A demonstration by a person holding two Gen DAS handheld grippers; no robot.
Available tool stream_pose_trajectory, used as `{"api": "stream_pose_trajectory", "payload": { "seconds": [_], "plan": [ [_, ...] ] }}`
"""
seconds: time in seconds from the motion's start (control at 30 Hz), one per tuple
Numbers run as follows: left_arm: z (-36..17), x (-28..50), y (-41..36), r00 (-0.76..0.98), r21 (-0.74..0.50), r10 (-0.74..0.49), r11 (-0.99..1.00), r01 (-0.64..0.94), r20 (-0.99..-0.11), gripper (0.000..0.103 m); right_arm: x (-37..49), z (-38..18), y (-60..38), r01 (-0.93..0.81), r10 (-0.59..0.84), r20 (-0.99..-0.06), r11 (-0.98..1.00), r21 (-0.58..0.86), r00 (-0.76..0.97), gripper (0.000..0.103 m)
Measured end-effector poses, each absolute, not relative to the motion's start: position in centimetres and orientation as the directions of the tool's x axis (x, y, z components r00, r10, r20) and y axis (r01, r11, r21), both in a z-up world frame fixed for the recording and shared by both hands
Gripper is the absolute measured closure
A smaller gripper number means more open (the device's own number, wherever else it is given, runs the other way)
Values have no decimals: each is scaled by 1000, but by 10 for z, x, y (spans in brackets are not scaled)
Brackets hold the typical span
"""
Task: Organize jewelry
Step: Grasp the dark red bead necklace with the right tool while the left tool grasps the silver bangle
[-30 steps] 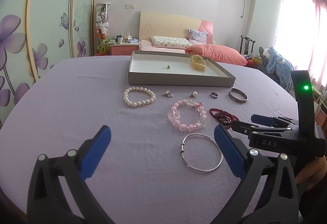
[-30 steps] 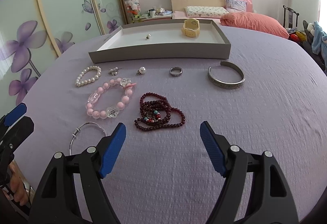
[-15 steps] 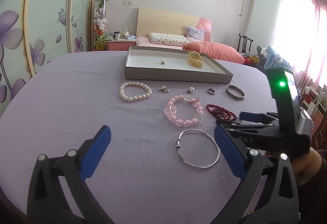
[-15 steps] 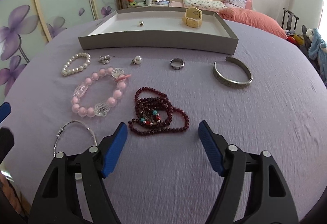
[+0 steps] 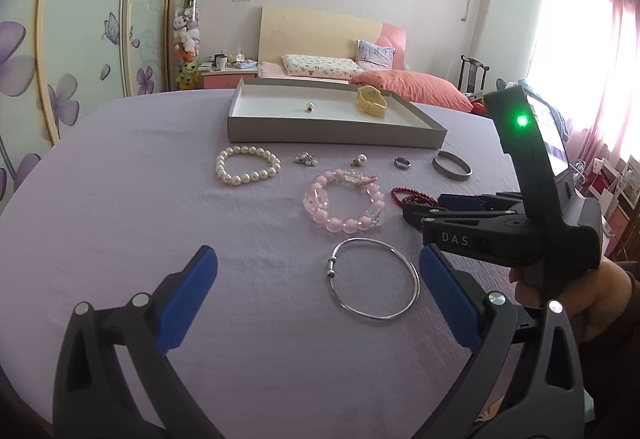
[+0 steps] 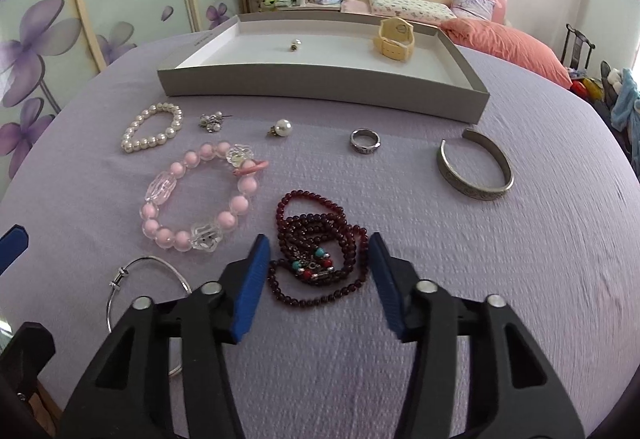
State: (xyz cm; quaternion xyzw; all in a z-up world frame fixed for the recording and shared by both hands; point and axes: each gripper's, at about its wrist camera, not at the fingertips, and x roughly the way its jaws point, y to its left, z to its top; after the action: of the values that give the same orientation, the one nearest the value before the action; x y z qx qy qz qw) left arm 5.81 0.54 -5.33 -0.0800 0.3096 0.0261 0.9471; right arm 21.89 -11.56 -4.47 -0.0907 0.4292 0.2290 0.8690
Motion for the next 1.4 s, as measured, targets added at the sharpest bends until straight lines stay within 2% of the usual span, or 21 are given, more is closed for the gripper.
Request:
{"api": "stream_pose_trajectory", "payload": {
  "seconds": [0.03, 0.1, 0.17, 0.27, 0.7, 0.9, 1.13, 1.2, 1.27, 1.4],
  "plan": [
    [-54, 59, 5, 805, -135, -1, 986, -98, -593, 2, 219, -45, -115, -477, 324, -787, 878, 43, 525, 65],
    [-55, 60, 3, 802, -134, -2, 986, -97, -597, 2, 220, -44, -117, -479, 333, -785, 876, 53, 522, 79],
    [-57, 61, 2, 799, -135, -5, 986, -95, -601, 2, 222, -44, -120, -484, 346, -784, 873, 67, 516, 89],
    [-60, 64, -1, 790, -128, -8, 988, -90, -613, 2, 223, -44, -126, -494, 370, -782, 865, 92, 502, 93],
    [-76, 82, -20, 731, -113, -47, 993, -42, -681, 2, 218, -21, -183, -433, 448, -696, 876, 214, 562, 94],
    [-85, 97, -34, 685, -85, -26, 995, -52, -728, 2, 216, -4, -193, -436, 478, -652, 867, 243, 588, 94],
    [-91, 109, -41, 643, -53, 21, 994, -96, -765, 3, 217, -7, -189, -447, 497, -654, 856, 260, 570, 94],
    [-91, 111, -42, 639, -40, 38, 993, -107, -768, 8, 217, -8, -189, -448, 501, -655, 853, 266, 565, 94],
    [-90, 112, -43, 638, -19, 56, 994, -110, -768, 21, 218, -8, -189, -449, 506, -656, 851, 274, 560, 94],
    [-88, 112, -48, 644, 2, 63, 995, -96, -763, 32, 217, -8, -190, -449, 512, -656, 848, 282, 555, 94]
  ]
}}
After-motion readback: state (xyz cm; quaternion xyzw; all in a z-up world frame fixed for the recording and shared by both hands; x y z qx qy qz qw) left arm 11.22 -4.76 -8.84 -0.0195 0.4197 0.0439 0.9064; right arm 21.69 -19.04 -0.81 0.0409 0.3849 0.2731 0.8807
